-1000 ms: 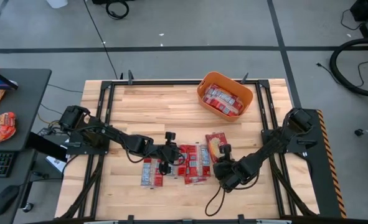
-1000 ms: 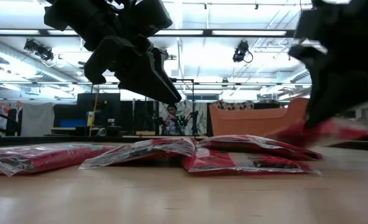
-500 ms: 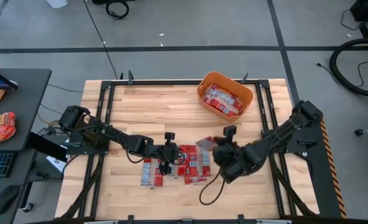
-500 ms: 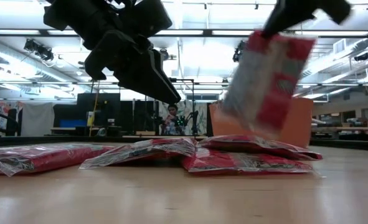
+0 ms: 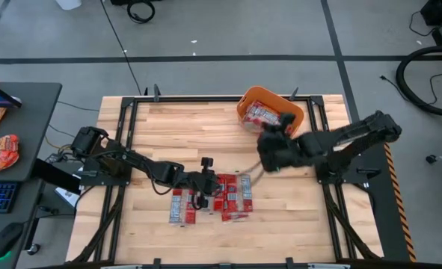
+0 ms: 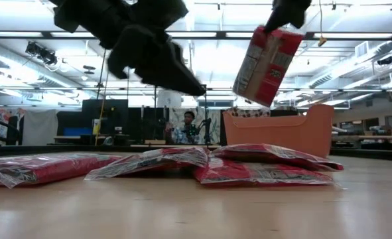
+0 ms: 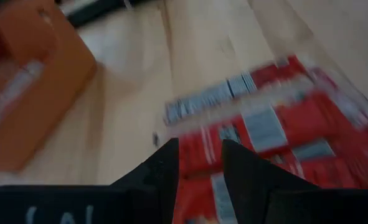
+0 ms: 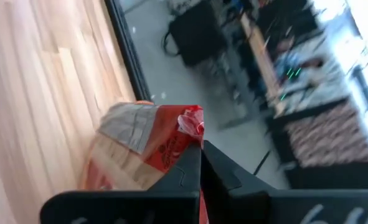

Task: Sort popcorn bags into baskets
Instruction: Put the red popcorn bag into the orange bin

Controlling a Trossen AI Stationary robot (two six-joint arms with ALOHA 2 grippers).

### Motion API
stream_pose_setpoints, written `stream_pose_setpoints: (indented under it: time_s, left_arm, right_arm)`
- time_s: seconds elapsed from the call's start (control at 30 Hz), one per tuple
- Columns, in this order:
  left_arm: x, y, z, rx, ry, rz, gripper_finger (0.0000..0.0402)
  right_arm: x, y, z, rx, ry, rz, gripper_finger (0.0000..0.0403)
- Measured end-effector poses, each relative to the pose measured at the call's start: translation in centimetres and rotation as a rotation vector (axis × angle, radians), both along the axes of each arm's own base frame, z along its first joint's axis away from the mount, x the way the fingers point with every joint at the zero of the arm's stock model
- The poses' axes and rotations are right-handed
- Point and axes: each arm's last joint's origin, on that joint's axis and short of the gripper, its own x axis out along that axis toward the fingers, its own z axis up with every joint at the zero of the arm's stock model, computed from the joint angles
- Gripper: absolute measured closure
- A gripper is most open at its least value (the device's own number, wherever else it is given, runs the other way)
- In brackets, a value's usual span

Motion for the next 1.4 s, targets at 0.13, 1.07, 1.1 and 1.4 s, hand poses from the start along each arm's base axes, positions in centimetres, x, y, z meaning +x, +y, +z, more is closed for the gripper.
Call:
stream_pose_setpoints:
  time_s: [0.13,1.07,1.1,1.4]
  left_arm:
    - [0.3,0.6,0.3,0.007,-0.037,0.018,0.0276]
    - [-0.1,1.4,-0.5,-0.064,0.049,0.103,0.0276]
    - [-0.1,1.4,-0.5,-0.069,0.051,0.106,0.0276]
    - [-0.3,0.8,-0.7,-0.068,0.066,0.092,0.0276]
  right_arm:
    - [0.6,-3.5,0.2,0.108,-0.049,-0.085,0.0397]
    - [-2.4,-17.4,-2.9,0.679,-0.433,-0.698,0.0383]
    - [-2.7,-17.6,-3.4,0.703,-0.422,-0.723,0.0377]
    - [-5.7,-16.6,-4.8,0.907,-0.139,-0.894,0.0312]
